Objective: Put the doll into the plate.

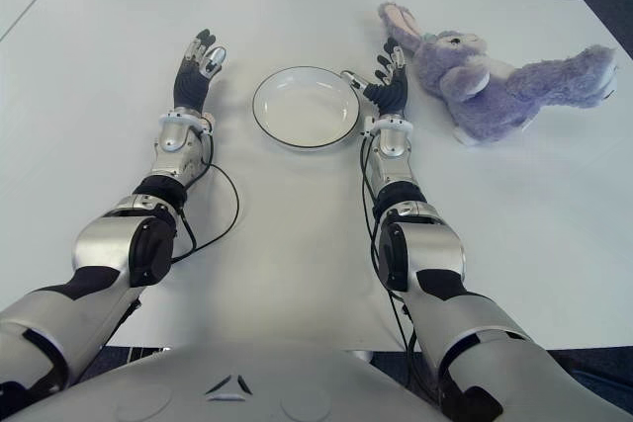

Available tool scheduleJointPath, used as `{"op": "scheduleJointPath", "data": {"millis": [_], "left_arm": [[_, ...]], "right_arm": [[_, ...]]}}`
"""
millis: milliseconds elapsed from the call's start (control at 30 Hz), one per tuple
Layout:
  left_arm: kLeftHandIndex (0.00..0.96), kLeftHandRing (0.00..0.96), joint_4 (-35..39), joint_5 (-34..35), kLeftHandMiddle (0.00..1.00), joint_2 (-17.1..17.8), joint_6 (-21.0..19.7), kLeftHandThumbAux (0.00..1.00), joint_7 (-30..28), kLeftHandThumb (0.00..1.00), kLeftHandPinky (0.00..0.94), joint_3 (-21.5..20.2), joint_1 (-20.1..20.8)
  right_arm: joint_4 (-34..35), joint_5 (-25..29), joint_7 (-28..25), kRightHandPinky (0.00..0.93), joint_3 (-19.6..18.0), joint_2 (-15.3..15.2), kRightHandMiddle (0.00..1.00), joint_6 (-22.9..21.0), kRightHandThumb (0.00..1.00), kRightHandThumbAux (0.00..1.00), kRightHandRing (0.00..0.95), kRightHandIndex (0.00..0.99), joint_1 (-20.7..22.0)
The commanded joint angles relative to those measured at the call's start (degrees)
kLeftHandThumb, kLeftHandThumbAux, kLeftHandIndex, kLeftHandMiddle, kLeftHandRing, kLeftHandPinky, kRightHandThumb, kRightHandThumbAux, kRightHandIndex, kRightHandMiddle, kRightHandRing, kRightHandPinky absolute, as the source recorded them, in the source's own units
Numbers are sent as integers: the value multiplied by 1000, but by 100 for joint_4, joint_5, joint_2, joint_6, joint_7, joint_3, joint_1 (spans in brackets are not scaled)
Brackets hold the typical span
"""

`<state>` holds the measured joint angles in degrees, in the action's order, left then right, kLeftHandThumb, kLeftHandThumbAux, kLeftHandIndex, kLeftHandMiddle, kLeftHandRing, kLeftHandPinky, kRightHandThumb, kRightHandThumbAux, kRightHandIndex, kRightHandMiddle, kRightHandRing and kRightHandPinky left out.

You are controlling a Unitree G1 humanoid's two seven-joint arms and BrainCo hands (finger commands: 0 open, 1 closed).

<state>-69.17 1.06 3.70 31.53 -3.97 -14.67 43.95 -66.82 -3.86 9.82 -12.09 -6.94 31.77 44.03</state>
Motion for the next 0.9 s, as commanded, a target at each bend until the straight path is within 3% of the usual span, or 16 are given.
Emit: {"op": "scheduleJointPath", "data": {"millis": [33, 567, 733, 900], "left_arm": [[0, 0, -860, -11, 0, -478, -1036, 501, 141, 0, 0, -4, -1484], [0, 0, -860, -8, 0, -502, -1007, 493, 145, 0, 0, -11, -1469], [0, 0, -863, -15, 0, -518, -1038, 488, 133, 0, 0, -3, -1460], [0, 0, -868, 0, 0, -546, -1080, 496, 138, 0, 0, -19, -1447]], "right_arm": [[-1004, 101, -184, 141, -91, 364, 84, -416, 0, 831, 98, 67, -1904], [-998, 101, -216, 152, -114, 334, 100, -400, 6, 803, 104, 86, -1847], [-954, 205, -222, 165, -201, 170, 106, -524, 9, 808, 111, 91, -1393], [-822, 275, -73, 167, -261, 138, 109, -302, 12, 825, 117, 101, -895]]}}
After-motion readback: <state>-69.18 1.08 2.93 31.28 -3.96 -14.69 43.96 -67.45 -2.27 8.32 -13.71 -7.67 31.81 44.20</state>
